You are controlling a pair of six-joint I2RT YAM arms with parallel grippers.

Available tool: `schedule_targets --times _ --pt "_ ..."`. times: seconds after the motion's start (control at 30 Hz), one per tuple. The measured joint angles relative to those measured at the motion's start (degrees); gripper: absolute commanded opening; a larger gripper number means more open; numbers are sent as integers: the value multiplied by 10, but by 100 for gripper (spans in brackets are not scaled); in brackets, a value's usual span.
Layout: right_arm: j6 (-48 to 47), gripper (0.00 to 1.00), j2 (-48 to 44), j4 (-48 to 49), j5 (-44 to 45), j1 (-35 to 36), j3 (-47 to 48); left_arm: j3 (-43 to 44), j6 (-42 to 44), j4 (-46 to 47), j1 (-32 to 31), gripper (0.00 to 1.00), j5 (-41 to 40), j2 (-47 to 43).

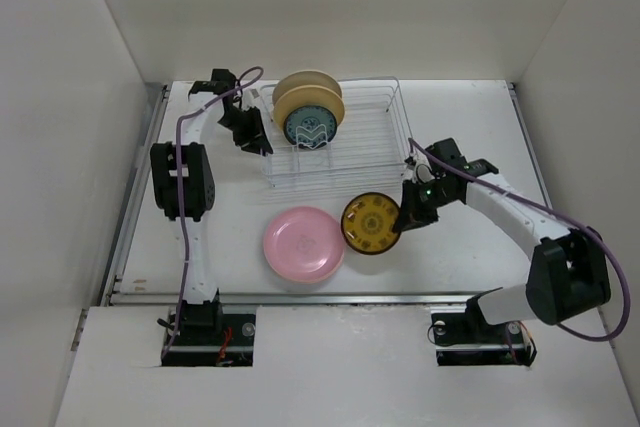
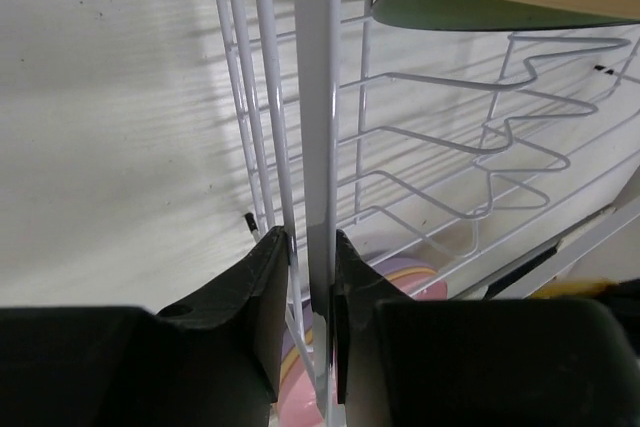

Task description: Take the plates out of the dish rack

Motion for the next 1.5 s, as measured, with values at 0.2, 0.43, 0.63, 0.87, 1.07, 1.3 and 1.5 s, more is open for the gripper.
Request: schedule_targets --times 0.2,0.43,0.63,0.87,1.07,1.3,1.5 --pt "34 0 18 2 34 -57 -42 99 32 -92 -6 0 -23 52" --pt "60 25 51 54 44 -78 -57 146 47 -130 -12 0 -47 75" --pt "71 48 94 75 58 -78 -66 174 58 -151 -20 0 -78 86" --pt "78 49 84 49 118 -78 -41 189 67 -150 -26 1 -117 88" --pt "52 49 30 23 170 -18 68 209 79 -145 -26 3 -143 95" --pt "-49 49 126 52 195 103 344 217 106 -141 -36 13 -172 97" --pt "-107 49 312 144 211 108 558 221 125 -113 -44 14 -198 111"
